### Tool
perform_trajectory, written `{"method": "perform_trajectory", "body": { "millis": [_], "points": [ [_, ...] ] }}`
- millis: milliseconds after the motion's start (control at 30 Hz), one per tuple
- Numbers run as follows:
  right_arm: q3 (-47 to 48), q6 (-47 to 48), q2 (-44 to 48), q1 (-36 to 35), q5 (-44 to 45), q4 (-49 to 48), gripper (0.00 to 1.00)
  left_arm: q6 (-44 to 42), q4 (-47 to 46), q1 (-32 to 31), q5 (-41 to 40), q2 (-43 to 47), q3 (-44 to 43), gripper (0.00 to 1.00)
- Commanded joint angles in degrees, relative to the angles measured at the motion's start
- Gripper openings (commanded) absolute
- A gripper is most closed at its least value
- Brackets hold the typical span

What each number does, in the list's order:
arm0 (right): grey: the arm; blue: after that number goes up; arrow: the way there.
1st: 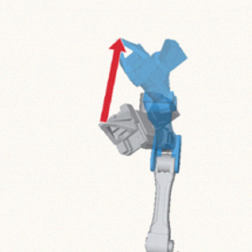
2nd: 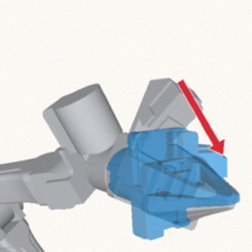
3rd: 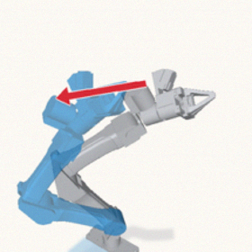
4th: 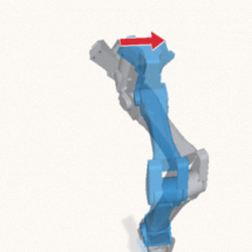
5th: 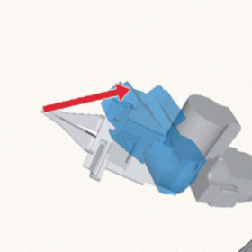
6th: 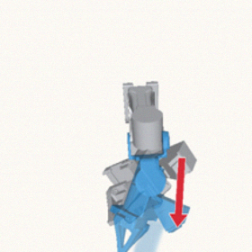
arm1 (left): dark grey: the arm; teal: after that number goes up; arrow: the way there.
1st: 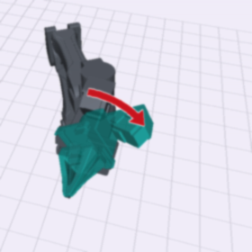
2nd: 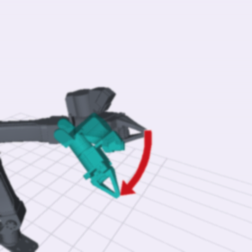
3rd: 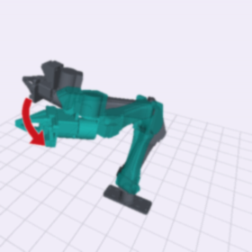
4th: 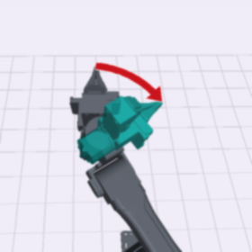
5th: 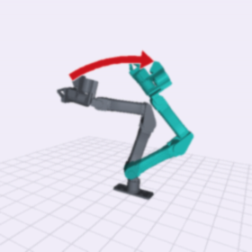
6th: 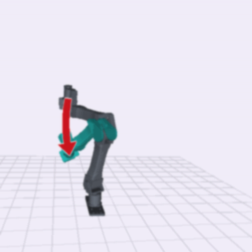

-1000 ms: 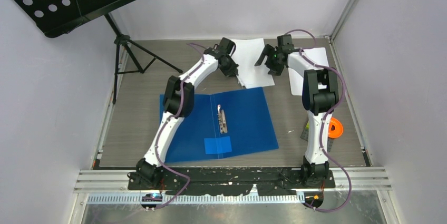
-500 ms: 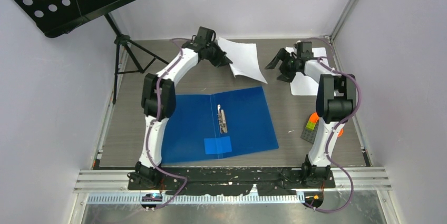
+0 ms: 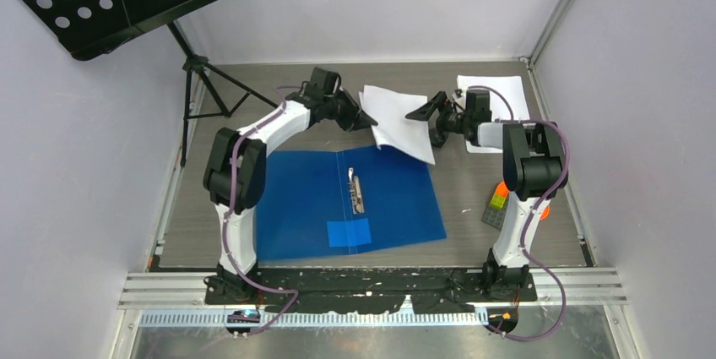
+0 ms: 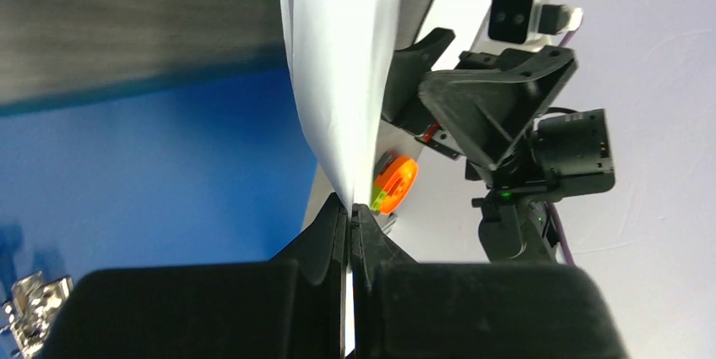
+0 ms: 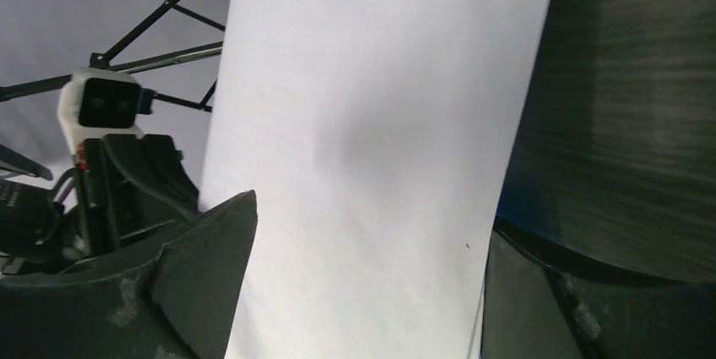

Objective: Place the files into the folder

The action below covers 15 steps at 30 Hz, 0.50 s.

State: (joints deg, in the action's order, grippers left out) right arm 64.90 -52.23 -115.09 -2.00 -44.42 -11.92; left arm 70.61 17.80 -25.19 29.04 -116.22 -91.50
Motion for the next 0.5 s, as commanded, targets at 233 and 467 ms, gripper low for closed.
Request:
{"method": "perform_trajectory", "body": {
  "millis": [233,467],
  "points": [
    [-8.6,0.4,12.8,-1.5,0.7,-3.0,0.29,-6.0,-1.5,-2.9,3.8,12.4,13.2,0.0],
    [-11.8,20.6,27.9,-5.6,19.7,25.7,0.06,-21.8,22.0,-7.4,-14.1,21.3,16.8,0.35]
  ]
}}
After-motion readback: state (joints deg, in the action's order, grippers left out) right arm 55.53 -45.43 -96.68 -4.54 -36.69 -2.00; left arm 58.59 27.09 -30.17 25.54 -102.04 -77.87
